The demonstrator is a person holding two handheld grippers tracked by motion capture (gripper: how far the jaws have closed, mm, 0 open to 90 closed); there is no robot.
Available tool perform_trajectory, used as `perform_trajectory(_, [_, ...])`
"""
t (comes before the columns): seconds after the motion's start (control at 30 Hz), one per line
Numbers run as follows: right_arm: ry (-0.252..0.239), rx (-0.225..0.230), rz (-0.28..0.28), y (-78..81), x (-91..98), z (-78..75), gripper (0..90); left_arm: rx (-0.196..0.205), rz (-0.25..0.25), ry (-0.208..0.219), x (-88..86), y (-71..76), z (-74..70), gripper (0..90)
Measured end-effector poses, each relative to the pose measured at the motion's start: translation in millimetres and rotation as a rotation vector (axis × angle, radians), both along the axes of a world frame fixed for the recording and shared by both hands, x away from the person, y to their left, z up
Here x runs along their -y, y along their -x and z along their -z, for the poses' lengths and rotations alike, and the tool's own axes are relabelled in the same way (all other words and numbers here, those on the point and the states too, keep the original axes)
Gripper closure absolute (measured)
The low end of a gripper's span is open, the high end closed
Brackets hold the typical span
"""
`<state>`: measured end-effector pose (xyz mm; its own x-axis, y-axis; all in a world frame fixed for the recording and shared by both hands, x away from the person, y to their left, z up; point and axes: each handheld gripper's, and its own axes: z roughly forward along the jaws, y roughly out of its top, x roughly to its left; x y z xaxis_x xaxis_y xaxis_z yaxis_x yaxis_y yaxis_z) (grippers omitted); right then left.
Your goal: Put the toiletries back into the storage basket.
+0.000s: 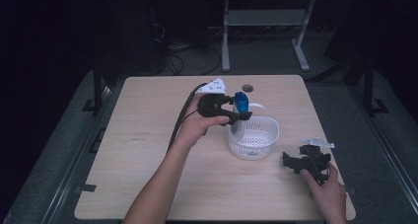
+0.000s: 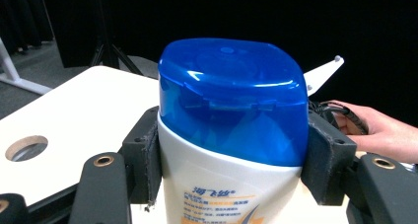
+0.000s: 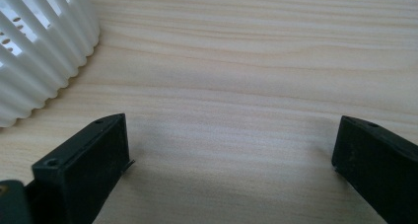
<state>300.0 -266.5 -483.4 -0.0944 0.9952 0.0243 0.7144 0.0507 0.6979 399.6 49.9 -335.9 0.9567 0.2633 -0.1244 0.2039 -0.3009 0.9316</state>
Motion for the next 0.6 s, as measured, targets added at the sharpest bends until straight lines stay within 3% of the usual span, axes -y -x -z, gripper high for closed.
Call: perform_trajectory(0.6, [-0.002,-0.001,0.002,0.0,-0.2,-0.1,0.4,-0.020,0.005,-0.015,2.4,-1.9,23.2,36.0])
